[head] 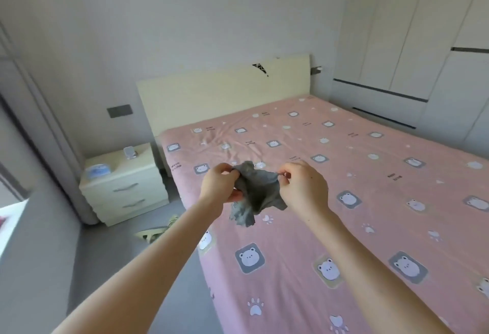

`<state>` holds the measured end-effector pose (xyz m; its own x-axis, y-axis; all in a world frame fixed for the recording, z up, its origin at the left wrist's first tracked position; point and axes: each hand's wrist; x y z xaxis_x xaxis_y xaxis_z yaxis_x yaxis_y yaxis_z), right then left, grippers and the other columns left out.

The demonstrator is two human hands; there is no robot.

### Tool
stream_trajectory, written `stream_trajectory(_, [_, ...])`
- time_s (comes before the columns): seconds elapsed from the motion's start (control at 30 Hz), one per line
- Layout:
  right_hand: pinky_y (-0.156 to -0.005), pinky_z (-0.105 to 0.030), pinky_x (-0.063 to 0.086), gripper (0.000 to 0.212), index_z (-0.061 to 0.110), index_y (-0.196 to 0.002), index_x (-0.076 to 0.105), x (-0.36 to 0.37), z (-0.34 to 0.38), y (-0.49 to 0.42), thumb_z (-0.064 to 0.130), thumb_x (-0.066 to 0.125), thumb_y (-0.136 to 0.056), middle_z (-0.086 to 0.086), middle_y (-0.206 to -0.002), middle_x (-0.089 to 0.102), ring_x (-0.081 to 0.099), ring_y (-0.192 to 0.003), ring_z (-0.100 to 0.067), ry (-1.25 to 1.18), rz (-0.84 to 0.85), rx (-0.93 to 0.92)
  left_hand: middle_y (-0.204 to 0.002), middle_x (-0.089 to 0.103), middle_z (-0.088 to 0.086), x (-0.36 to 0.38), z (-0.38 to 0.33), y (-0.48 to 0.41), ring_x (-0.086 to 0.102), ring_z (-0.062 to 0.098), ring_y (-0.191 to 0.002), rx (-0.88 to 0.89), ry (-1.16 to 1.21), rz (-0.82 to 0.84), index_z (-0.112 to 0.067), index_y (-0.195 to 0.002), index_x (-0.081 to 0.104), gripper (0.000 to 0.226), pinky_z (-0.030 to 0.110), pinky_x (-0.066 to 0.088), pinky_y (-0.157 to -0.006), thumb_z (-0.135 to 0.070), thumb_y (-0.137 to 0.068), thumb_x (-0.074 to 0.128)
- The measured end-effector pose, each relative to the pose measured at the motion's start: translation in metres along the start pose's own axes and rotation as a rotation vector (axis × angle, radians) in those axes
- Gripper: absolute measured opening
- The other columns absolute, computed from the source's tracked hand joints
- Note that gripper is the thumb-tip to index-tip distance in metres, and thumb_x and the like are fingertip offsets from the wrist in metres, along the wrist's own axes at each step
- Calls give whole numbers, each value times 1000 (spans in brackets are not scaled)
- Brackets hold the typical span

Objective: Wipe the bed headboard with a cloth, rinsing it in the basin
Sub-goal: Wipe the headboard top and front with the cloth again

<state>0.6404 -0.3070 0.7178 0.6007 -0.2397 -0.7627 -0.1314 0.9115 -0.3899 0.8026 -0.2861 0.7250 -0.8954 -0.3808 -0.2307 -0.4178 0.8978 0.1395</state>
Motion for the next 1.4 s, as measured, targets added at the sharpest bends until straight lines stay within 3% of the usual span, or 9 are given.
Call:
stream_trajectory(0.23, [-67,-33,50,18,12,-92,68,104,88,-68,11,50,-88,-8,-83,70,64,-80,-30,-193,140,-5,-71,61,10,-112,4,-94,58,24,-63,64,0,-44,-17,-77,61,16,35,57,-74,-11,-89,52])
stream_trajectory(0.37, [-49,-29,55,16,9,-93,63,164,127,-106,22,53,-92,-11,-74,67,65,-49,-21,-651,366,273,-78,63,9,-153,9,-144,58,21,-71,128,48,-20,-14,-81,63,17,35,54,-78,-9,-89,50])
stream_trajectory(0.47, [-65,-37,60,28,9,-105,58,207,155,-149,34,55,-93,-15,-95,66,70,-72,-29,-1016,577,472,-80,63,9,-176,7,-194,58,19,-70,142,91,28,-13,-83,63,18,30,54,-75,-6,-91,49])
stream_trajectory(0.6, [-80,-36,57,25,8,-108,58,264,185,-228,29,51,-95,-14,-101,66,67,-84,-32,-1268,681,398,-80,62,9,-204,-3,-281,59,19,-69,113,99,59,-10,-84,61,18,20,54,-64,-1,-90,46])
stream_trajectory(0.7, [-83,-42,52,19,-2,-106,61,299,202,-284,6,48,-94,-18,-93,67,67,-83,-33,-1279,632,274,-81,61,10,-223,-15,-344,60,21,-73,107,103,72,-9,-82,60,20,27,55,-74,3,-88,45])
stream_trajectory(0.83, [-56,-35,42,24,1,-85,67,332,220,-348,-13,47,-83,-22,-74,61,55,-68,-35,-1208,508,207,-79,64,9,-238,-29,-415,62,20,-76,113,39,109,-7,-84,63,20,32,53,-83,5,-85,47])
stream_trajectory(1.03, [-50,-33,54,1,-12,-84,53,380,230,-454,-12,53,-85,-2,-68,71,69,-56,-24,-1033,246,116,-85,65,9,-258,-55,-547,63,22,-83,92,15,113,-6,-91,63,13,32,53,-79,0,-86,52])
stream_trajectory(1.23, [-78,-31,54,20,20,-78,61,442,245,-582,1,63,-83,-1,-87,67,65,-87,-18,-850,26,175,-99,69,20,-269,-70,-703,68,36,-91,38,367,317,2,-102,59,24,39,57,-78,-4,-97,36])
stream_trajectory(1.4, [-69,-37,56,18,25,-81,57,490,259,-674,8,59,-88,-3,-91,64,66,-78,-24,-811,72,300,-106,68,22,-285,-94,-826,68,37,-88,47,415,355,2,-103,56,23,38,58,-75,-6,-98,36])
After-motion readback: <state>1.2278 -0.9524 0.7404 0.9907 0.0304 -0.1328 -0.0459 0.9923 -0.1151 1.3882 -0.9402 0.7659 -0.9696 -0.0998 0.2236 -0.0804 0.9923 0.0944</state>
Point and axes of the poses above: each hand's wrist, its own y-axis away from the middle knuckle, its own x-axis out of the palm, z = x × y
